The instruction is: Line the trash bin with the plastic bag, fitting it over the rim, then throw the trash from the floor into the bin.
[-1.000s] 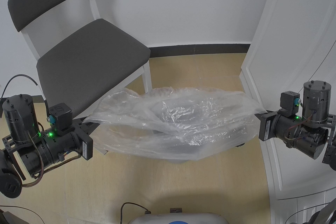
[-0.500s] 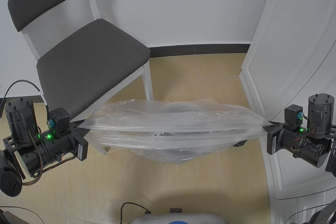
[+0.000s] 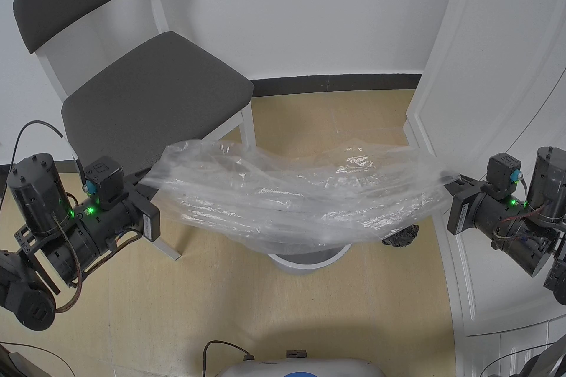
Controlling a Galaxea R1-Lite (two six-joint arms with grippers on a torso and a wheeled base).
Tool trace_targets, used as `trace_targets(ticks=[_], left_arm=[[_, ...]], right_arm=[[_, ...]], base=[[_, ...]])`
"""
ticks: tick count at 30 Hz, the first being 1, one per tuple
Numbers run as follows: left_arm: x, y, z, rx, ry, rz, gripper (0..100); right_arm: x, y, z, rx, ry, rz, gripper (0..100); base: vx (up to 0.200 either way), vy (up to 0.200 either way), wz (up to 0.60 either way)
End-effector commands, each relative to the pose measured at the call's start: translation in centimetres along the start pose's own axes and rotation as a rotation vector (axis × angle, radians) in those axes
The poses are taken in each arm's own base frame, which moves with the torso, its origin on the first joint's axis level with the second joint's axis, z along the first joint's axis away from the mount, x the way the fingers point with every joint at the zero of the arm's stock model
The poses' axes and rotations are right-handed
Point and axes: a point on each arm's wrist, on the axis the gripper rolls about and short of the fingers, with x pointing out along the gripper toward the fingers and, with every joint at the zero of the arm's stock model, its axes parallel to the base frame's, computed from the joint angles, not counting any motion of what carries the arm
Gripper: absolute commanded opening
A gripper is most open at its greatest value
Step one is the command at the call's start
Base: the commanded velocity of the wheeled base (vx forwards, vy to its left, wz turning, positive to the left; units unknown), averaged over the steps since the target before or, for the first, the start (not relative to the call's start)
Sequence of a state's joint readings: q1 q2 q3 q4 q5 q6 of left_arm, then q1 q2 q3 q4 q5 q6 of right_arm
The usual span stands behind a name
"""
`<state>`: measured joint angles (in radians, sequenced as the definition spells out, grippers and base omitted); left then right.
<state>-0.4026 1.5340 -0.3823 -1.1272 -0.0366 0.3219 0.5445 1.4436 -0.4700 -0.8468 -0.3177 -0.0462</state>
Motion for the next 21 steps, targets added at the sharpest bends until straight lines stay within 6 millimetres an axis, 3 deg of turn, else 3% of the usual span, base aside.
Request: trace_targets(ticks=[1, 6, 15, 21], left_arm=[[2.0, -2.6, -2.2, -0.001, -0.008, -0.073, 0], [2.4, -4.4, -1.7, -0.063, -0.100, -0.117, 0], [2.4, -7.2, 0.1, -0.213, -0.168, -0.235, 0], [2.7, -8.0, 0.9, -0.273, -0.193, -0.260, 0]], right_arm=[[0.7, 2.1, -2.3, -0.022, 0.009, 0.081, 0], [1.4, 3.6, -3.1, -0.015, 0.003, 0.121, 0], [1.3, 6.4, -2.3, 0.126, -0.165, 0.228, 0], [1.5, 7.8, -1.9, 0.223, -0.242, 0.279, 0]], base=[[0.000, 0.000, 0.00], [0.000, 0.000, 0.00], [0.000, 0.000, 0.00], [0.000, 0.000, 0.00]])
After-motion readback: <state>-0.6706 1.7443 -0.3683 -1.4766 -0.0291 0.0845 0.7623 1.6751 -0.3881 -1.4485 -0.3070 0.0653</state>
